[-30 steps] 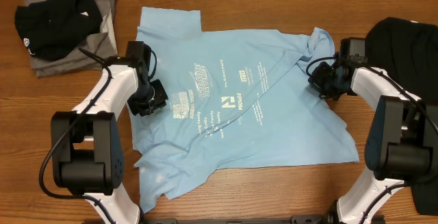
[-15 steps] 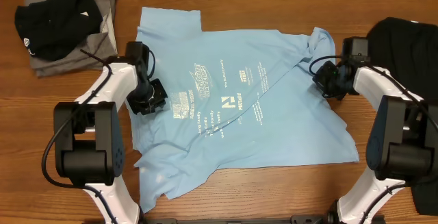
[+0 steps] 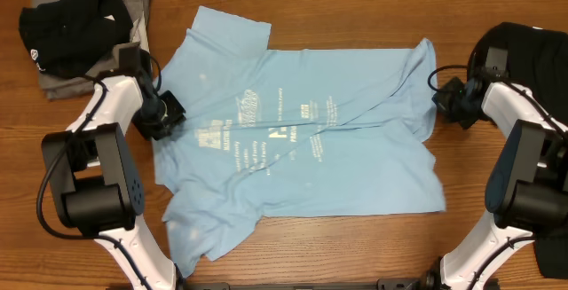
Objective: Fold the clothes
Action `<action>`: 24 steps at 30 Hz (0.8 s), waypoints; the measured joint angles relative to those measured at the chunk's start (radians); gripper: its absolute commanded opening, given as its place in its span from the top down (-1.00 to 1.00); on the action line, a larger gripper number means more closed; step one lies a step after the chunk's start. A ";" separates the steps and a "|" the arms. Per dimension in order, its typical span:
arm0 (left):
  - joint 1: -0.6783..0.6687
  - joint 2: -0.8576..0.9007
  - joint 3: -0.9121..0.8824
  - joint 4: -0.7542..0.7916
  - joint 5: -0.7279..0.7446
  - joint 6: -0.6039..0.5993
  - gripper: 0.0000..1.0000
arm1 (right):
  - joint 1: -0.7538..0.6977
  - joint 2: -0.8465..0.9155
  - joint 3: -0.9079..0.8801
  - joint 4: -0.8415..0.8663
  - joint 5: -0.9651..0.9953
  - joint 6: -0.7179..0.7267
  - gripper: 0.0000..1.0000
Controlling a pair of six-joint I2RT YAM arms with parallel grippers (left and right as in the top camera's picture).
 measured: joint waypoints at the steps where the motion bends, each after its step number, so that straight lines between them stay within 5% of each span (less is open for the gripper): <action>1: 0.004 0.013 0.028 -0.014 -0.016 0.010 0.09 | -0.001 0.003 0.015 -0.011 0.005 0.000 0.92; 6: 0.008 0.039 0.205 -0.138 -0.061 0.048 -0.43 | -0.002 0.007 0.160 -0.139 0.023 -0.011 0.92; 11: 0.004 0.039 0.456 -0.317 -0.077 0.061 -0.61 | -0.001 0.007 0.347 -0.319 0.009 -0.024 0.92; 14: -0.010 0.039 0.568 -0.423 -0.081 0.074 -1.00 | 0.001 0.007 0.443 -0.463 -0.052 -0.053 0.61; 18: -0.053 0.039 0.641 -0.534 -0.084 0.071 -1.00 | 0.018 0.006 0.474 -0.675 -0.134 -0.104 0.34; 19: -0.065 0.039 0.644 -0.556 -0.084 0.071 -1.00 | 0.025 0.006 0.469 -0.710 -0.143 -0.116 0.06; 22: -0.100 0.039 0.643 -0.598 -0.084 0.071 -1.00 | 0.063 0.006 0.436 -0.769 -0.167 -0.163 -0.27; 24: -0.117 0.039 0.643 -0.619 -0.084 0.071 -1.00 | 0.098 0.006 0.392 -0.777 -0.176 -0.188 -0.31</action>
